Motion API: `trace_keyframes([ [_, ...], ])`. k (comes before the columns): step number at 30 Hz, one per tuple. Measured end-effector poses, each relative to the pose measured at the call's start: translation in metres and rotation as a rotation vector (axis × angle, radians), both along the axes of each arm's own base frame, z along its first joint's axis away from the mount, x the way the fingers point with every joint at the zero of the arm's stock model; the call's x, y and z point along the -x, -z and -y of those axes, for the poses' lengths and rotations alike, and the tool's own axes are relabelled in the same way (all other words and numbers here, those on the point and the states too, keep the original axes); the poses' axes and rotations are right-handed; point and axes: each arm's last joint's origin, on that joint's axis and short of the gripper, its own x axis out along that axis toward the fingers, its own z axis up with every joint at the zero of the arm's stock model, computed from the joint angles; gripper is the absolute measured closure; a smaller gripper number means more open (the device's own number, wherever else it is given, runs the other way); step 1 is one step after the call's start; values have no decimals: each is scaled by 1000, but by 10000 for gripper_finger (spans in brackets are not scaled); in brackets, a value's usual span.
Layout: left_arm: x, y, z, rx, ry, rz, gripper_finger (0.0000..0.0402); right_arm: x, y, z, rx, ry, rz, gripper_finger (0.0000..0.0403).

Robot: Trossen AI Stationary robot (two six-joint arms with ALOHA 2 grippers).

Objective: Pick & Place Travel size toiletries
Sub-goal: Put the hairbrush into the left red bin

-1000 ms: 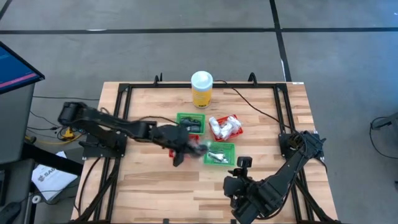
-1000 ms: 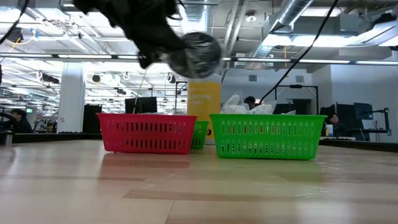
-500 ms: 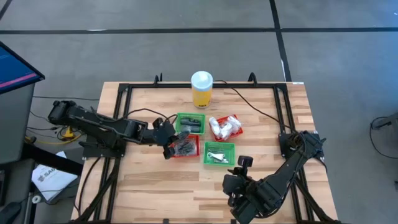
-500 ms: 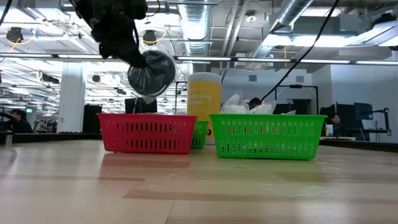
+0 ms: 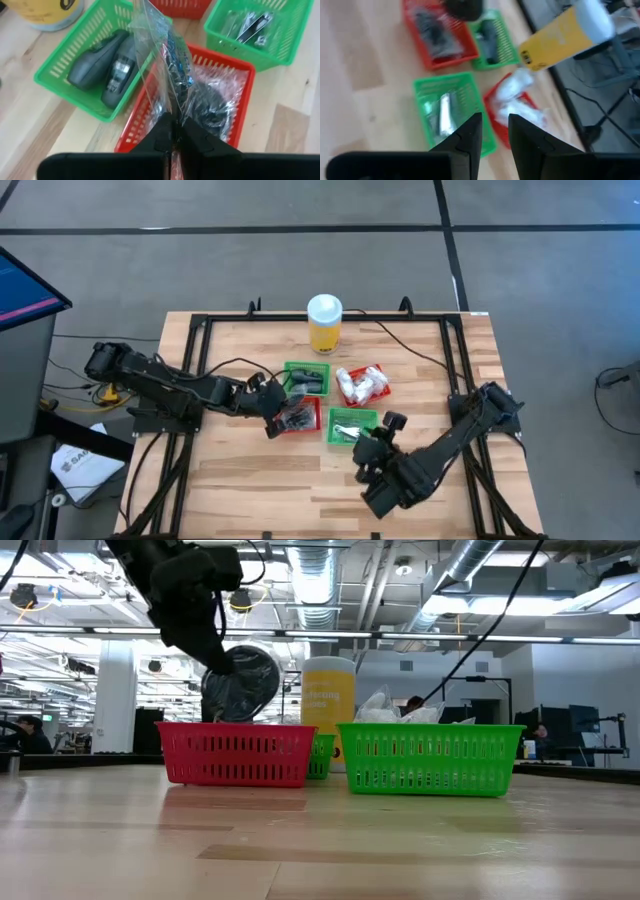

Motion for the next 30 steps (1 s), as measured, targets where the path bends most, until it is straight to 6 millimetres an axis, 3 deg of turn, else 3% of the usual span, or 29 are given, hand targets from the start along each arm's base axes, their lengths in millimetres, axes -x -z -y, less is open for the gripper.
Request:
trace_keyframes([
  [8, 1, 0, 0, -24, 14, -14, 399, 34, -8, 33, -20, 112, 124, 317],
  [16, 2, 1, 0, -95, 78, -49, 399, 69, 4, 60, -64, 213, 193, 317],
  [23, -2, 11, 4, -170, 128, -113, 398, 81, 17, 69, -113, 224, 235, 317],
  [30, -9, 26, 5, -201, 154, -177, 394, 82, 18, 71, -119, 224, 241, 317],
])
